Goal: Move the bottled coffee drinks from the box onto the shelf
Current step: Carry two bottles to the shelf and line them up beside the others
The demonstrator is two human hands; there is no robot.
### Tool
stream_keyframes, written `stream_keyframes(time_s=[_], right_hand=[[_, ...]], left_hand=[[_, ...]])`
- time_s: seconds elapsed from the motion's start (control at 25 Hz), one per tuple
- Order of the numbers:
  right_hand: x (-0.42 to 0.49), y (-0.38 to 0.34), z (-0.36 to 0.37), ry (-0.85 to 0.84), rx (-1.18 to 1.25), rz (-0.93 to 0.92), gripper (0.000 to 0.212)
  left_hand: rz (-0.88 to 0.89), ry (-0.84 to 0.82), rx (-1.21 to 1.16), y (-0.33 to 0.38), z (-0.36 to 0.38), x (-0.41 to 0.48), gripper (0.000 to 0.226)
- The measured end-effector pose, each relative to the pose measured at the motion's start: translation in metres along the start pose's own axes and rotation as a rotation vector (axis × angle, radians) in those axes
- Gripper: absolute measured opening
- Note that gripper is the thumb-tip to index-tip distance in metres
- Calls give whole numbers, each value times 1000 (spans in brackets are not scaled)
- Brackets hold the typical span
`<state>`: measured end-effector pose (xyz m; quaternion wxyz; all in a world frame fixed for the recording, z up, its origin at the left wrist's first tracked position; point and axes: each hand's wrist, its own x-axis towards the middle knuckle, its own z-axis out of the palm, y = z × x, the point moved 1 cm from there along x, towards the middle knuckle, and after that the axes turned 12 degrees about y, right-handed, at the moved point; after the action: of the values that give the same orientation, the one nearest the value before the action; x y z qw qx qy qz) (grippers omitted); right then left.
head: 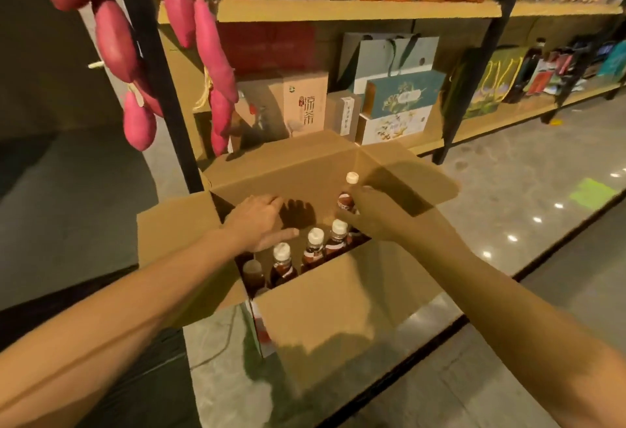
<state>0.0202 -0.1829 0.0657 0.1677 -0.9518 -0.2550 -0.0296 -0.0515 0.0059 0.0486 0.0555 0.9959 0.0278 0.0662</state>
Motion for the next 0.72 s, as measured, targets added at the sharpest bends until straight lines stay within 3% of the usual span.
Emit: stream_keyframes(time_s=[0.16, 0.28, 0.4, 0.48, 0.72], right_hand=[[34, 16, 46, -247, 184, -158, 50], [54, 31, 73, -445, 336, -245, 41], [68, 42, 99, -608, 483, -237, 70], [75, 46, 110, -629, 517, -263, 80], [83, 56, 135, -689, 635, -204, 80]], left_hand=[[-155, -101, -131, -10, 34, 7, 77], [-232, -150, -314, -1, 49, 8, 77], [-326, -124, -443, 13, 62, 10, 77], [-422, -103, -455, 18, 73, 6, 85], [-752, -133, -520, 19, 95, 3, 93]])
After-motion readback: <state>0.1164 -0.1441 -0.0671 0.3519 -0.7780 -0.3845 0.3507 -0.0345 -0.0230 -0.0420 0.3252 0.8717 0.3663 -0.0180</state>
